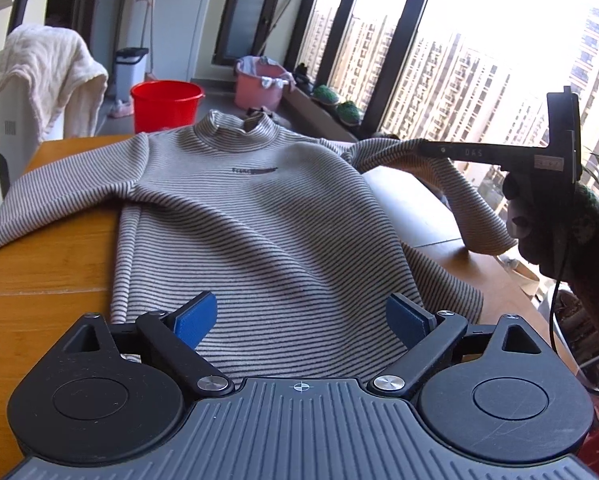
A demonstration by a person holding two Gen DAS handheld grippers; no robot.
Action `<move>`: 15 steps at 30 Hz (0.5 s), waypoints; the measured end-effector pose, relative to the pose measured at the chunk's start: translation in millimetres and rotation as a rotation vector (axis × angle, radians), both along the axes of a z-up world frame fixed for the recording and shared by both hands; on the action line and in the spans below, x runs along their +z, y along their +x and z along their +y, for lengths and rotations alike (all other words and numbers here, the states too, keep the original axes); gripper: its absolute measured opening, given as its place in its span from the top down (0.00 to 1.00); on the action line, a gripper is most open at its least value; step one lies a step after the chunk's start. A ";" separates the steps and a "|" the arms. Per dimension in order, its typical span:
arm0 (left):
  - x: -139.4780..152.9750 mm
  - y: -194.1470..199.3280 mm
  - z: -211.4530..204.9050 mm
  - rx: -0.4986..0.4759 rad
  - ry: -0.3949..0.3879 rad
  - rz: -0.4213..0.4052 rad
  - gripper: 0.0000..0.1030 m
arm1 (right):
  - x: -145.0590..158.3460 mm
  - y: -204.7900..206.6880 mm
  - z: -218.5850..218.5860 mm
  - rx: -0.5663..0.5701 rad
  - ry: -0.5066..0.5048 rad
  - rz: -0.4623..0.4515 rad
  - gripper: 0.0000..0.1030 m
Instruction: Fold clothes
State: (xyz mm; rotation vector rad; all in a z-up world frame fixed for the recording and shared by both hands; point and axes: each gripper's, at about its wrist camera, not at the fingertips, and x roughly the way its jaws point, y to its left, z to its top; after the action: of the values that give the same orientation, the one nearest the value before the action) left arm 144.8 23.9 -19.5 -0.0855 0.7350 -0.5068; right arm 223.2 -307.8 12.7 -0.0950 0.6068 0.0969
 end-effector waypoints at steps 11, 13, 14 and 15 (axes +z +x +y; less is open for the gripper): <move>-5.1 -7.2 18.4 0.034 0.015 0.030 0.07 | -22.3 -103.2 -18.7 0.135 0.301 0.134 0.56; -6.0 -11.3 21.9 0.036 0.021 0.032 0.08 | -37.5 -112.2 -8.6 0.153 0.332 0.187 0.56; -7.6 -13.7 21.6 0.037 0.022 0.036 0.09 | -45.8 -114.8 -2.2 0.156 0.329 0.204 0.56; -9.5 -15.0 20.9 0.040 0.022 0.041 0.11 | -53.3 -115.9 3.7 0.155 0.312 0.211 0.56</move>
State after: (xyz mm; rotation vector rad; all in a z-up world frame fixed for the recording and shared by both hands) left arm 129.8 44.8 -29.0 -0.0898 0.7778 -0.4600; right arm 107.4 -304.2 -40.6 0.1728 0.7871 0.3531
